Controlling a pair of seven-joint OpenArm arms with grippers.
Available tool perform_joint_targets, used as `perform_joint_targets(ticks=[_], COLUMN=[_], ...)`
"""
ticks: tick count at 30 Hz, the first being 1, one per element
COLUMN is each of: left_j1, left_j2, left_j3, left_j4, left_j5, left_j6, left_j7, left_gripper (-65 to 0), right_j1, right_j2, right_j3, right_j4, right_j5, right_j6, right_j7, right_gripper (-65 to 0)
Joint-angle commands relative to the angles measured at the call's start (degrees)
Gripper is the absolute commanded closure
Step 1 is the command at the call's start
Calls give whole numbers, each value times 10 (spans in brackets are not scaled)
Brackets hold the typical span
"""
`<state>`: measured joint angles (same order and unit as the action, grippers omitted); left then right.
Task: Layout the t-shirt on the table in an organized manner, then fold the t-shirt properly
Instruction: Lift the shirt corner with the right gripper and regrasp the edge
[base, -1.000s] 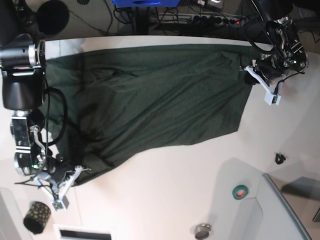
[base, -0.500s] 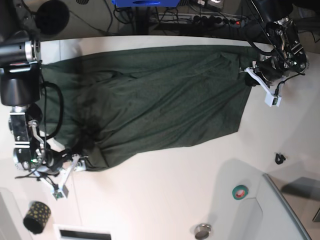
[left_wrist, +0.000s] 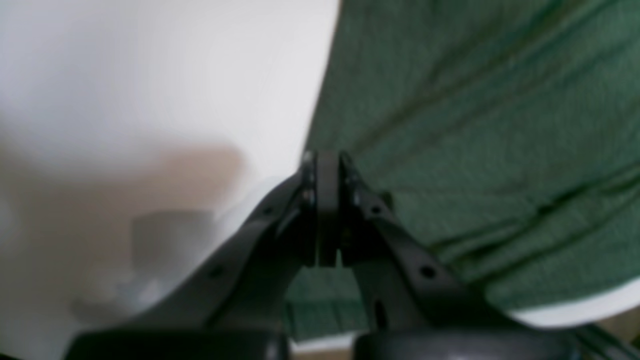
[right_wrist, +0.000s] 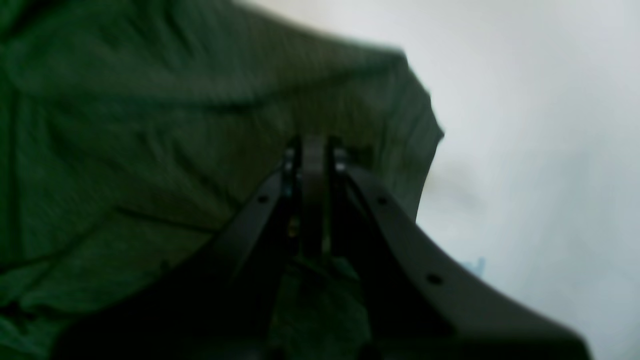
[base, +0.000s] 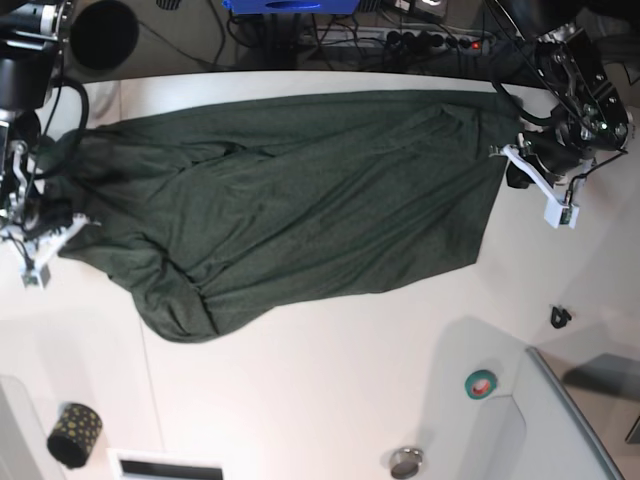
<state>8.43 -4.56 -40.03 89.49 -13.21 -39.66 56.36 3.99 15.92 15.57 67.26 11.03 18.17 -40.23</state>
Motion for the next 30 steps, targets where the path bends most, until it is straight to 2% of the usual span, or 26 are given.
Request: perform_joint_targets(ticks=[1,3,7,12,15,21,26,30], left_j1=[13,44,91,91,74,64,64,65], left_j2=[-6,7,11,9,6,-23,-36,-45], left_j3=[-2,-2,-2,-2,-2,-2,-3,-3], left_j4=[28,66,94,19,-36,-89,-88,-88], left_j5=[-4,-3,-3,0,2,0,2,2], left_j6=[-3,-3,-3,-3,-3,-3,-3,-3], left_j7=[-3,-3,-8,-64,-72,-73,-73,-73], left_gripper=[0,0,0,0,0,0,0,0], right_j1=[-3,-28,-60,-63,-65,-105,-127,-151], right_j2=[13,11,9,8,8,7,-8,-23], right_j3=[4,4,4,3,4,4,5,5], right_j4=[20,34,45,40,40,40,43,56], right_j5=[1,1,1,1,1,1,1,1], right_j6=[0,0,0,-1,-1,-1,-27,-27], right_j7=[15,20,22,33,31,33,34,34], right_gripper=[-3,-6,-8,-8,-8,-8,-8,-8])
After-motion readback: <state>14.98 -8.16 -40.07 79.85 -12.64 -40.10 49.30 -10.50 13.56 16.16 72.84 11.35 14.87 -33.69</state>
